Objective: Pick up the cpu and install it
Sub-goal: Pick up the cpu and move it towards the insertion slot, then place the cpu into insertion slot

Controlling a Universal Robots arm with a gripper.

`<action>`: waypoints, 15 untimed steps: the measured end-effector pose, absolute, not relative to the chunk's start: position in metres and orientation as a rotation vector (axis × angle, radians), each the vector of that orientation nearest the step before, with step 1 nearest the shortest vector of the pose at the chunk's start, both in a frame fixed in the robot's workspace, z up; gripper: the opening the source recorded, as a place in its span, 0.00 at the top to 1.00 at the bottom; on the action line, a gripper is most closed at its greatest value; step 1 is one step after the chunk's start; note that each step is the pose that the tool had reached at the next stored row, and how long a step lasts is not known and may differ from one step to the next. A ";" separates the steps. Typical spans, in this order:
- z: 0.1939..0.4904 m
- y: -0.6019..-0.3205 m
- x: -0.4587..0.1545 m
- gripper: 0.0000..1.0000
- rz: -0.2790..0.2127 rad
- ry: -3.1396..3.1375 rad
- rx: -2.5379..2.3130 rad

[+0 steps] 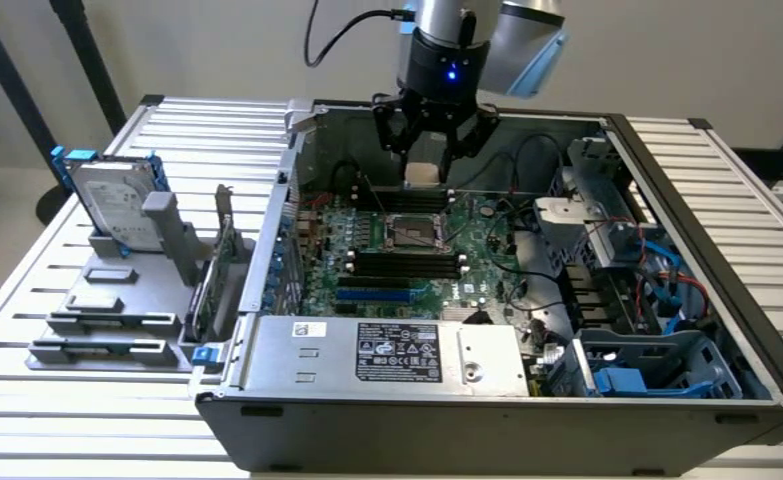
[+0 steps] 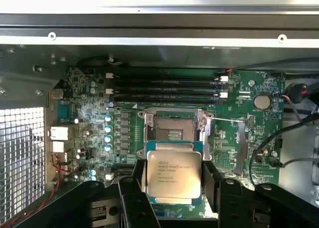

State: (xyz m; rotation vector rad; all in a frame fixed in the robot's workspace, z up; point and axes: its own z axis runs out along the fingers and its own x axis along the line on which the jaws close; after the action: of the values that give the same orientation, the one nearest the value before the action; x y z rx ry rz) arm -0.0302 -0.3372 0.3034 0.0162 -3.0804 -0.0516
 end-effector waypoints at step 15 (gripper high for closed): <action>0.303 -0.337 -0.030 0.45 -0.053 -3.080 0.016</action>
State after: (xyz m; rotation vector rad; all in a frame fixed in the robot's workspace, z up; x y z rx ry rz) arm -0.0301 -0.3372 0.3032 0.0161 -3.0795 -0.0530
